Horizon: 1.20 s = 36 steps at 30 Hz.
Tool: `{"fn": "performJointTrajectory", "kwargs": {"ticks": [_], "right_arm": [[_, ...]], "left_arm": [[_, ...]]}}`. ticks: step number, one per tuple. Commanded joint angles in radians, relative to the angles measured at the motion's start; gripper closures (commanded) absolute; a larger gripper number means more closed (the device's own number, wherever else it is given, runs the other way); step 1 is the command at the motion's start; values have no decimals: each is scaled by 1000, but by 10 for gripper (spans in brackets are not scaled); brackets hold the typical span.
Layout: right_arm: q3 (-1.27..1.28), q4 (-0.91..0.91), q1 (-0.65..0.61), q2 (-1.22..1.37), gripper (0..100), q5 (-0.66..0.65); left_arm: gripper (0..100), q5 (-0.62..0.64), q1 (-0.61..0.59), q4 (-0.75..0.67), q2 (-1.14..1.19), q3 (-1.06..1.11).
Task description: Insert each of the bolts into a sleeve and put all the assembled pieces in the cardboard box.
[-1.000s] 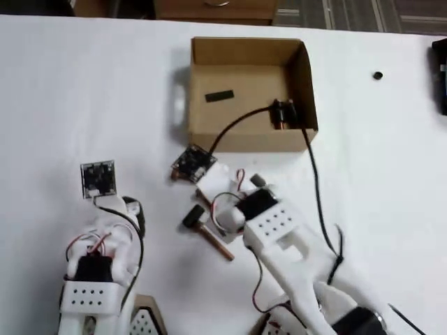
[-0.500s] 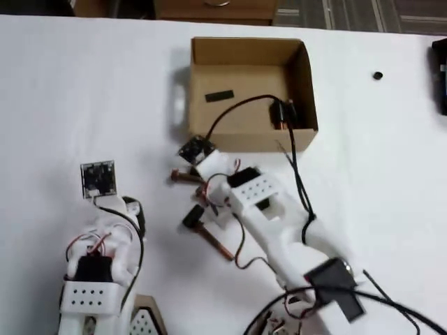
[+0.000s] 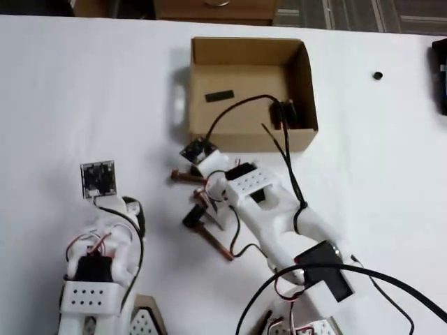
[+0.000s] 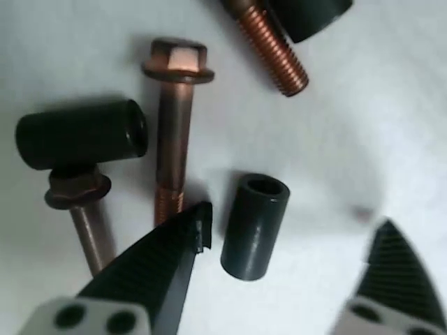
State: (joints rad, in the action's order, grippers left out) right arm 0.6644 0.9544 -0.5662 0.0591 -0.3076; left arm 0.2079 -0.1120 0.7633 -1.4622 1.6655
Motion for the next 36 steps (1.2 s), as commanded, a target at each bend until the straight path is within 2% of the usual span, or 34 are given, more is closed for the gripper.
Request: {"fn": "performJointTrajectory", "kwargs": {"ticks": [1,5,17,29,36], "right_arm": [[-14,-7,-2,19,834,-5],[-14,-7,-2,19,988,-3],[-14,-4,-1,-18,978,5],[-14,154,4,-372,978,-2],[-14,255,110,-588,978,-3]], "left_arm": [[977,8,0,-5,-8,25],[977,8,0,-5,-8,25],[977,9,2,-6,-8,25],[978,9,20,12,-8,15],[978,11,55,20,-5,-18]]}}
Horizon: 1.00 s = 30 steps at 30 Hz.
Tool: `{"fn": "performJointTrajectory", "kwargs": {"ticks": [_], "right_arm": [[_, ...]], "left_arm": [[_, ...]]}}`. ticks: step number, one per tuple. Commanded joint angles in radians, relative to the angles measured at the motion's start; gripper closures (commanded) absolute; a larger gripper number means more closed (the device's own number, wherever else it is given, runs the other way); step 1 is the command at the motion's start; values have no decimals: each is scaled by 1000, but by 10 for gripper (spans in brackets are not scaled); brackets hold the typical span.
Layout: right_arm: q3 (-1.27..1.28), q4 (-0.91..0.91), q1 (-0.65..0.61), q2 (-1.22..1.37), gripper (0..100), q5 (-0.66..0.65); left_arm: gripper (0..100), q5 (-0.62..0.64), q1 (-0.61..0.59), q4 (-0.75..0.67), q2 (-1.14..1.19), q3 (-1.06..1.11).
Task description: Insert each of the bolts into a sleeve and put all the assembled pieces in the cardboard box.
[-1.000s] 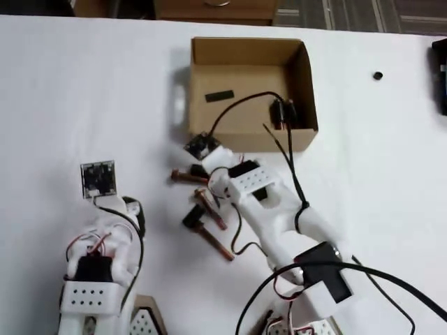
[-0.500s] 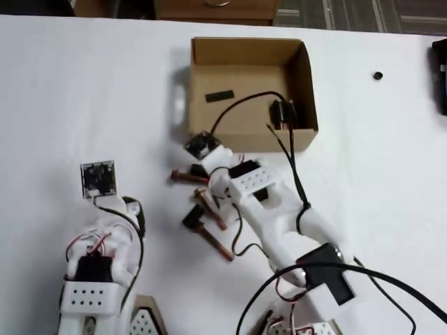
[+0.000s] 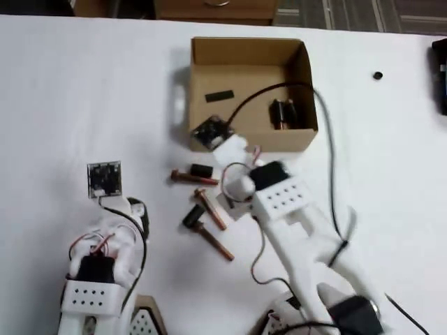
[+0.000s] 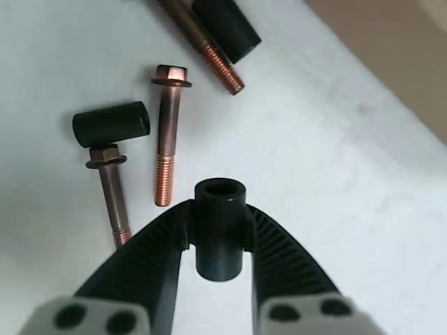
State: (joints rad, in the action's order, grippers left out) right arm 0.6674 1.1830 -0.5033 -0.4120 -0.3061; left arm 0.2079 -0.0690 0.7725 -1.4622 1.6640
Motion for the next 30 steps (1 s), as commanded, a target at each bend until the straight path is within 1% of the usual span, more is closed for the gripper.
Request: {"fn": "performJointTrajectory", "kwargs": {"ticks": [1,3,8,13,16,20,23,25,30], "right_arm": [[-17,31,62,-150,978,-5],[-17,47,93,-216,978,-6],[-51,108,154,-357,978,-6],[-150,166,223,-410,978,-6],[-164,177,255,-410,978,-6],[-164,182,286,-417,978,-6],[-164,180,295,-417,978,-6],[-164,179,295,-417,978,-6],[-164,179,297,-415,978,-6]], "left_arm": [[978,11,12,26,-5,-41],[978,11,23,77,-5,-105],[978,11,121,230,-3,-239],[978,11,173,295,-2,-390],[978,14,232,333,-2,-484],[978,115,327,420,11,-608],[977,126,381,483,97,-711],[977,143,405,551,186,-817],[977,305,419,735,480,-1138]]}}
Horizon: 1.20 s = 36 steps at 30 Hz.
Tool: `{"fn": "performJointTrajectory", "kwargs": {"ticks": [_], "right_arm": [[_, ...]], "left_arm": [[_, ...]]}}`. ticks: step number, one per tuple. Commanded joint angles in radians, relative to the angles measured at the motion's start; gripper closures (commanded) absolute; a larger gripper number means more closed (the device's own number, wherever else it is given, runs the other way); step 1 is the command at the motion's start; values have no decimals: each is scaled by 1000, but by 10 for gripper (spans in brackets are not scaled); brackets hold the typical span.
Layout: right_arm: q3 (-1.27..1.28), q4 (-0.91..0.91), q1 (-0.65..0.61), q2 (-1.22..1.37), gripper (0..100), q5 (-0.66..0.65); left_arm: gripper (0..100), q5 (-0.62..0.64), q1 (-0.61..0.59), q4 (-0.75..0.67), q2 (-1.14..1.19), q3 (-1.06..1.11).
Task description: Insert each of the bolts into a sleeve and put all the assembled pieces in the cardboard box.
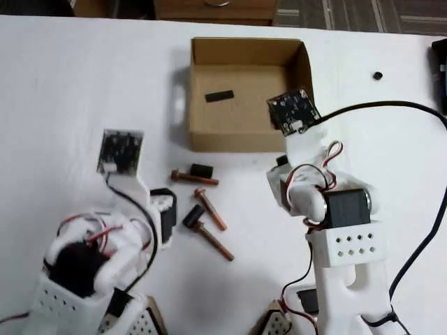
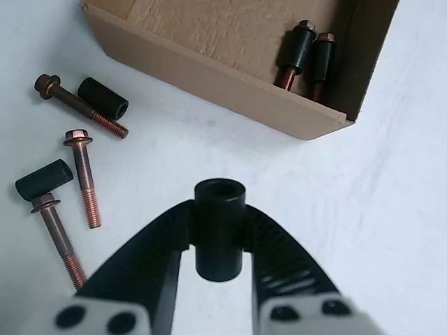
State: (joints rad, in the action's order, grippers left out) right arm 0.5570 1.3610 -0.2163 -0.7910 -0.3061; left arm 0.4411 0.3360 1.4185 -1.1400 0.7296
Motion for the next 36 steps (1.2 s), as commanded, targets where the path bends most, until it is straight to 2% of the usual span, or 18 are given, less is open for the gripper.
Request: {"fn": "performJointTrajectory", "kwargs": {"ticks": [1,8,12,14,17,20,22,28,32,36], "right_arm": [[-54,1,10,-36,978,-6],[-52,-25,10,-31,978,-6],[-49,-56,10,-30,978,-6],[-49,-58,10,-30,978,-6],[-48,-58,10,-30,978,-6],[-46,-58,8,-28,978,-6],[-46,-61,8,-28,978,-6],[-9,-105,10,-28,978,-6],[12,-166,7,-28,978,-6],[25,-206,4,-13,978,-6]], "left_arm": [[977,98,14,127,221,-263],[976,238,17,328,539,-622],[968,318,63,354,586,-739],[919,385,92,351,594,-750],[778,497,106,336,594,-748],[645,563,103,282,595,-699],[600,603,100,245,595,-631],[592,635,126,201,588,-332],[593,635,146,55,586,-64],[593,638,173,-2,591,-4]]}}
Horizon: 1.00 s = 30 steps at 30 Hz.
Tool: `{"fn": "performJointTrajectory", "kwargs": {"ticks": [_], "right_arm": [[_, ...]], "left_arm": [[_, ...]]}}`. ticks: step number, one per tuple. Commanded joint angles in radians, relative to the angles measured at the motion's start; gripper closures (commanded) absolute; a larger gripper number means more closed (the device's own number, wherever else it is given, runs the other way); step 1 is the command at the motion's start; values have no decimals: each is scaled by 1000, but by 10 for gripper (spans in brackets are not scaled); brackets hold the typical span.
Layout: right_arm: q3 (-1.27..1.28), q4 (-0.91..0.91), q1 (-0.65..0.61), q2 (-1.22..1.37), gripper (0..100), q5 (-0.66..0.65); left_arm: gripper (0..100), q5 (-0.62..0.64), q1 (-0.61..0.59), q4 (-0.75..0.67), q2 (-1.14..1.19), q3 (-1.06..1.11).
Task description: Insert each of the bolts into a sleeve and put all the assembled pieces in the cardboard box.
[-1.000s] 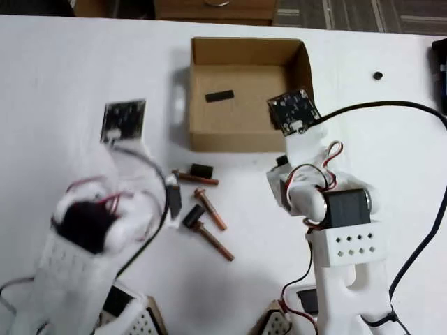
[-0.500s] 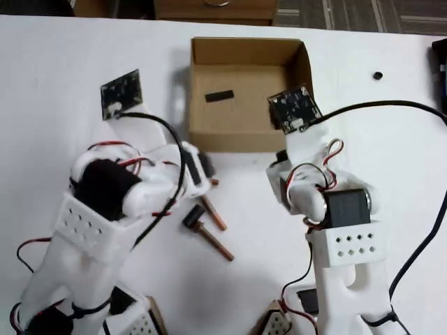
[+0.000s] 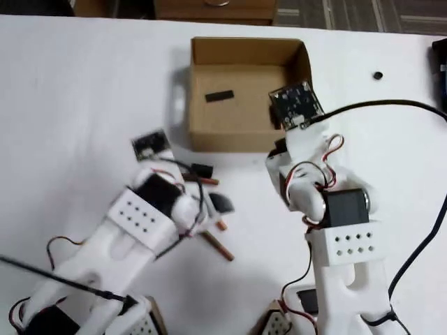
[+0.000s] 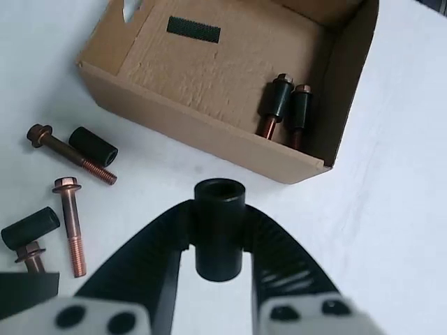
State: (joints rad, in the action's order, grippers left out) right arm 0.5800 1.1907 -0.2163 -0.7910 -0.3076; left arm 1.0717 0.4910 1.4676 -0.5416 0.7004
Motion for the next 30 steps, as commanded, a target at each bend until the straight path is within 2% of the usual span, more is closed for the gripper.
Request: {"fn": "performJointTrajectory", "kwargs": {"ticks": [1,4,8,11,14,17,19,22,30], "right_arm": [[8,-41,4,2,978,-5],[5,-41,4,67,978,-5],[-31,-42,4,130,978,-5],[-87,-42,8,156,978,-5],[-132,-42,10,173,978,-5],[-158,-42,10,193,978,-6],[-163,-44,12,216,978,-8],[-163,-48,12,262,978,-95],[-166,-145,59,294,978,-135]], "left_arm": [[593,9,31,-69,-5,31],[593,15,83,-133,-5,77],[595,77,115,-290,-2,165],[645,126,117,-359,48,180],[721,127,78,-382,132,180],[740,126,83,-397,212,173],[736,126,107,-361,222,133],[737,124,132,-281,221,111],[740,124,83,-422,227,191]]}}
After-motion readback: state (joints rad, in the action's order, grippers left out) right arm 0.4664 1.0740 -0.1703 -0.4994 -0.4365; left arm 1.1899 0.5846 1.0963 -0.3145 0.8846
